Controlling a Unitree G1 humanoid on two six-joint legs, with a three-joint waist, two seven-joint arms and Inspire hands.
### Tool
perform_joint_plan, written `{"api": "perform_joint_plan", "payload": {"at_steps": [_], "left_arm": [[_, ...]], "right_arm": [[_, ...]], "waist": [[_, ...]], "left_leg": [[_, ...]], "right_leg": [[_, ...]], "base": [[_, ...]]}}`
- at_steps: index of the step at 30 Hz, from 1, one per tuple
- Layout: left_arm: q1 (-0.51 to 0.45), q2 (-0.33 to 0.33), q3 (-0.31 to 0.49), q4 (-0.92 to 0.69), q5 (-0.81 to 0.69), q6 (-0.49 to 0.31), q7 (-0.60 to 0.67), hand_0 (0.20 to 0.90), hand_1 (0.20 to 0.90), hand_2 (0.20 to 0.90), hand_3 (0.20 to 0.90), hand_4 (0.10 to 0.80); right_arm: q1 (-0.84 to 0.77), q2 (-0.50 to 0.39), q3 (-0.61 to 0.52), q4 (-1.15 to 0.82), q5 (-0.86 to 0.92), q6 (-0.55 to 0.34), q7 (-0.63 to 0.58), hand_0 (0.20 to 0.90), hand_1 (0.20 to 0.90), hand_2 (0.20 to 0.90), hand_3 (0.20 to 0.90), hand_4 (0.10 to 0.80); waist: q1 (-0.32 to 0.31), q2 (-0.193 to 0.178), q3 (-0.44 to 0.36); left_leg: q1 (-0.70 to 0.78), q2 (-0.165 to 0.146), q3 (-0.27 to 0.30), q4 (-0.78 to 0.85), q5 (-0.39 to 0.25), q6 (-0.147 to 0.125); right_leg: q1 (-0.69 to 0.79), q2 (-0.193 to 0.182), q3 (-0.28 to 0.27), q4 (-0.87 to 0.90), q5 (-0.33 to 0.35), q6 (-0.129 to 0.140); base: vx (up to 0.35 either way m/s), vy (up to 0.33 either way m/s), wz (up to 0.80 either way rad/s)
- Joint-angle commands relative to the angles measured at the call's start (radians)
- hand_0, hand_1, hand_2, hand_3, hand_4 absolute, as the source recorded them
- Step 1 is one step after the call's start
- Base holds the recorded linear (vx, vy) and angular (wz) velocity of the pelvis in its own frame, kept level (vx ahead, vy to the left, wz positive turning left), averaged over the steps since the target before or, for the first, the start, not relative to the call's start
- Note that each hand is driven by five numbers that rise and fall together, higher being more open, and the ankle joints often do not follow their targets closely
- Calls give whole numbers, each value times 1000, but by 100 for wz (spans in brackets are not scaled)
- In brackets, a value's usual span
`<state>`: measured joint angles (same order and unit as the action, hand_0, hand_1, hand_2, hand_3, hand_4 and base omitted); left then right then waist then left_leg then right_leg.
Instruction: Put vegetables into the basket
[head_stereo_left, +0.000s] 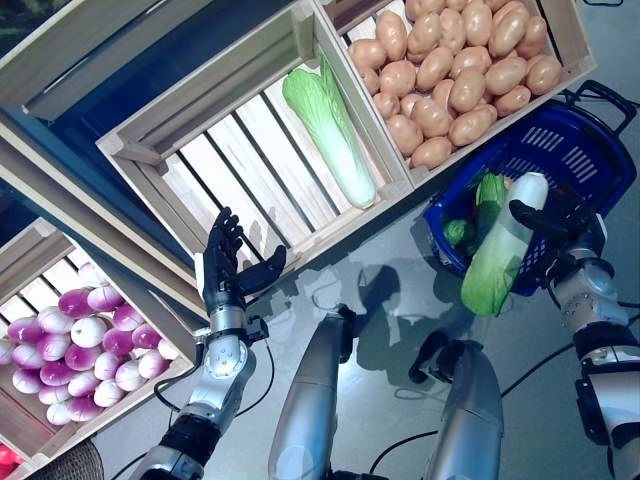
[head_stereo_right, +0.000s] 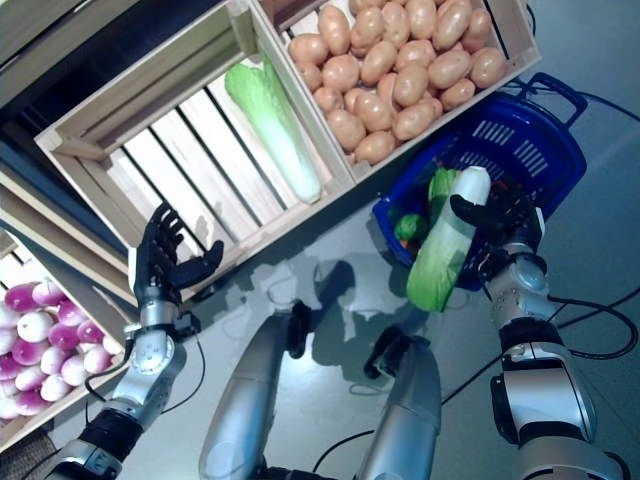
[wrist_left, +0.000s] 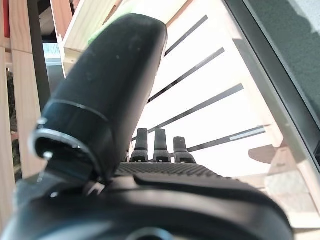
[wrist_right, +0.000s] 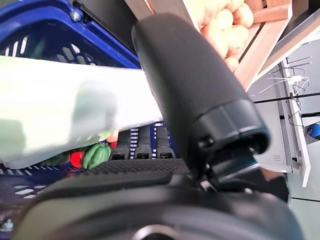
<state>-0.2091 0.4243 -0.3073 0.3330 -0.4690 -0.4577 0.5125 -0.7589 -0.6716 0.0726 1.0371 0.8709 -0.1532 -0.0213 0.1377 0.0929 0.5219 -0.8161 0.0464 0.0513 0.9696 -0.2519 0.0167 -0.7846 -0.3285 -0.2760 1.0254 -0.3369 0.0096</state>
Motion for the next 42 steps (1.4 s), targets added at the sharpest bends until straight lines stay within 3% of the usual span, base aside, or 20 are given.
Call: {"api": "perform_joint_plan", "payload": {"at_steps": [1,11,16,26,28,30,34,42], "left_arm": [[-2,57,41,-122,-40,-111,-29,900,900,900,900,800],[-37,63,58,-168,-81,-150,-76,900,900,900,900,800],[-148,59,37,-192,-86,-83,-75,900,900,900,900,800],[-357,-36,18,-27,-339,21,-105,900,900,900,900,800],[-411,-55,9,21,-282,30,-74,900,900,900,900,800],[-486,-41,-4,93,-103,80,21,900,900,900,900,800],[-594,58,-26,233,181,192,210,900,900,900,900,800],[-643,231,-15,486,385,302,331,900,900,900,900,800]], "right_arm": [[-95,-82,-53,-37,0,-91,-24,900,900,900,900,800],[-82,-83,-11,-81,-136,-102,-54,900,900,900,900,800],[-41,-34,24,-121,-151,-99,-9,900,900,900,900,800],[-29,68,60,-129,-94,-30,25,900,900,900,900,800],[-39,88,63,-110,-87,-22,21,900,900,900,900,800],[-43,96,67,-93,-75,-15,32,900,900,900,900,800],[-22,81,78,-80,-60,-5,65,900,900,900,900,800],[39,53,86,-23,-21,-21,116,900,900,900,900,800]], "waist": [[4,-3,-2],[-11,-27,-2],[-37,-48,-7],[-97,-75,-3],[-111,-79,-3],[-123,-84,-3],[-144,-95,-9],[-167,-85,-2]], "left_leg": [[84,-18,-19,-69,-48,-3],[158,4,-3,-115,-31,-3],[182,23,9,-124,-25,-2],[165,53,33,-103,-24,-9],[171,60,40,-113,-21,-12],[179,64,47,-122,-20,-16],[177,73,52,-119,-19,-23],[165,87,65,-140,3,-41]], "right_leg": [[115,17,16,-50,23,-16],[185,29,13,-103,43,-14],[205,38,20,-121,56,-11],[169,51,54,-108,68,-1],[170,58,62,-117,71,3],[173,64,68,-126,74,8],[164,69,79,-124,76,12],[143,77,92,-140,85,12]], "base": [[-15,2,-4],[2,4,-2],[2,17,-7],[-12,29,-9],[-5,34,-5],[8,27,-12],[22,11,-21],[9,26,-8]]}}
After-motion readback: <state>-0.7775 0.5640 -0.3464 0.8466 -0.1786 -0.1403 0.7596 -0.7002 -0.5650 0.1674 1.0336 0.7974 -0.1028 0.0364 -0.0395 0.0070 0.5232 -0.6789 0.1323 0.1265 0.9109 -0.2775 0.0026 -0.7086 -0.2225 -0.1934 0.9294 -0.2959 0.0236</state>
